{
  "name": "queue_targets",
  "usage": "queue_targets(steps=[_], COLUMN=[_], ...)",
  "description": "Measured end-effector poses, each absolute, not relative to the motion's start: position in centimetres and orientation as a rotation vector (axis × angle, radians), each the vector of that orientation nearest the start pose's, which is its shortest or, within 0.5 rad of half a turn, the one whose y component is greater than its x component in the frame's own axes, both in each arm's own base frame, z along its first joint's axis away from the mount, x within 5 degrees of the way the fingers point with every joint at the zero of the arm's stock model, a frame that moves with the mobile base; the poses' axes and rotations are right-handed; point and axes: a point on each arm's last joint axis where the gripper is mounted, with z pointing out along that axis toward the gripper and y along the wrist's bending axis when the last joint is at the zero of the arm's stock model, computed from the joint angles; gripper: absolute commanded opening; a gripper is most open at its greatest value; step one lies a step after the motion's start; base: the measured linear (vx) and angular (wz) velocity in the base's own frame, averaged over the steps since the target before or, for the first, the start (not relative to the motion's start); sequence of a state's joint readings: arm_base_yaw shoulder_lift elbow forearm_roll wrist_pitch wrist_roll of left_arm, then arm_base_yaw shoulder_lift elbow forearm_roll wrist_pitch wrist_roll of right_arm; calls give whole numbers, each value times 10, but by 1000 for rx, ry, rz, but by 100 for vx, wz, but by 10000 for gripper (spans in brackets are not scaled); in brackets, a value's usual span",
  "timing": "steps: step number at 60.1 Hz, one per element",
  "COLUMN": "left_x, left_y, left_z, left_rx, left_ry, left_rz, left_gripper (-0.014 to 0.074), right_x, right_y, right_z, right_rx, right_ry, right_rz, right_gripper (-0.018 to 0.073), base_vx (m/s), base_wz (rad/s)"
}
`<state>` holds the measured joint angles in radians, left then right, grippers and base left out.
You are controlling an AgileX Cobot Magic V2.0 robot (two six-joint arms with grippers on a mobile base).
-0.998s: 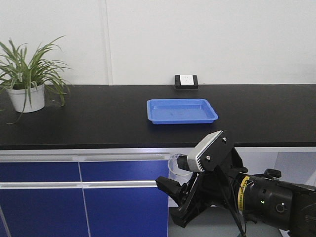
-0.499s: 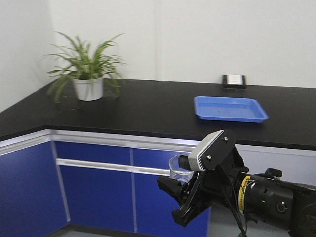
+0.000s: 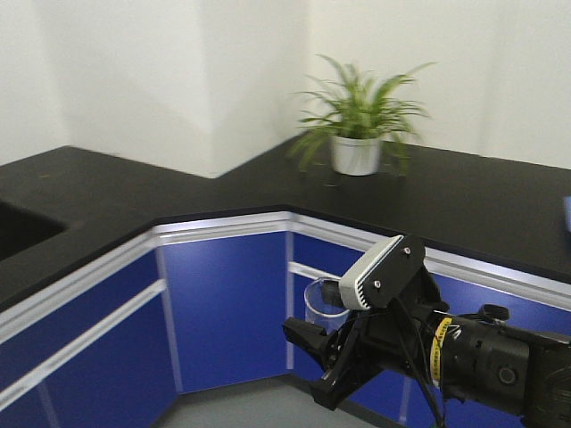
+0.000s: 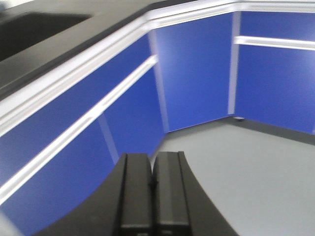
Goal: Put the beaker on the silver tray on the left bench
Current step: 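Hold the beaker in the right gripper while the base drives to the silver tray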
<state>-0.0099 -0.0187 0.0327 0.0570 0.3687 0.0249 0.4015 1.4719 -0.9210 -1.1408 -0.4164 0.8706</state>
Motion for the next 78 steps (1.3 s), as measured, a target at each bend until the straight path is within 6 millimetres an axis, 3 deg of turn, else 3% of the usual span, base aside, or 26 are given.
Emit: queue_targets(steps=[78], left_x=[52], left_y=[1], left_z=[170], left_rx=[68], left_ry=[1865], left_rz=[66], left_gripper=[1], right_x=[287], right_y=[158], right_z=[292], right_rx=[-826], right_ry=[1664], right_rz=[464], right_gripper=[-11], base_vx=[7], base_wz=[60])
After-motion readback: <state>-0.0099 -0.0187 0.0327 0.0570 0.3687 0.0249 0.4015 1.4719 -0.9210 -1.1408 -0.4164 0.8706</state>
